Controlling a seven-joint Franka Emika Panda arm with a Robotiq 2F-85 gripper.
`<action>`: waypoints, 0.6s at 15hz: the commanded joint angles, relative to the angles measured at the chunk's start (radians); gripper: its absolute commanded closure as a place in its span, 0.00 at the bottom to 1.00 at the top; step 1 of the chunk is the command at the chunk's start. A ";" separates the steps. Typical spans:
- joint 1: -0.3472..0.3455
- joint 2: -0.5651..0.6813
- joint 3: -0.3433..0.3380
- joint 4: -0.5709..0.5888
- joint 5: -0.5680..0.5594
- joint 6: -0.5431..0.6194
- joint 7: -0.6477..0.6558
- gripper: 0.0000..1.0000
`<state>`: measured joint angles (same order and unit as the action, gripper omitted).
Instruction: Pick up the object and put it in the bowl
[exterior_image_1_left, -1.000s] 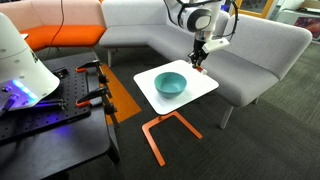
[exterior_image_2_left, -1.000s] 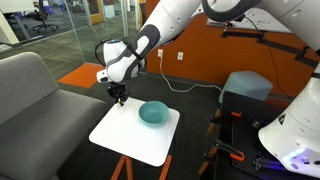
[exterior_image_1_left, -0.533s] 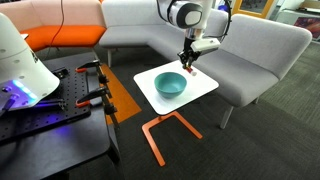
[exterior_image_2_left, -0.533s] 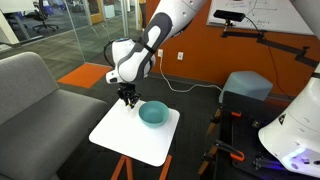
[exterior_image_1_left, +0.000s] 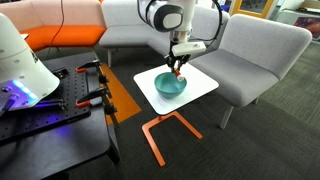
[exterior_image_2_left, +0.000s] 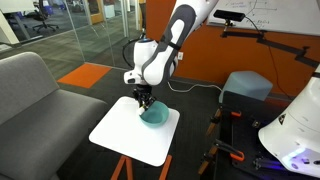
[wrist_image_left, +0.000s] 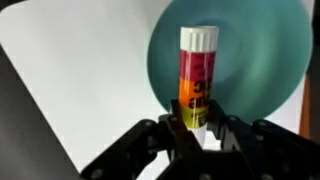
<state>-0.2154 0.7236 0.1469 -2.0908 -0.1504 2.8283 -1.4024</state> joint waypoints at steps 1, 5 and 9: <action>-0.046 -0.041 0.021 -0.068 -0.008 0.032 0.030 0.92; -0.105 -0.004 0.055 -0.032 0.011 -0.012 0.010 0.92; -0.165 0.016 0.100 -0.015 0.023 -0.043 -0.017 0.41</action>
<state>-0.3332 0.7324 0.2018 -2.1238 -0.1436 2.8244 -1.3973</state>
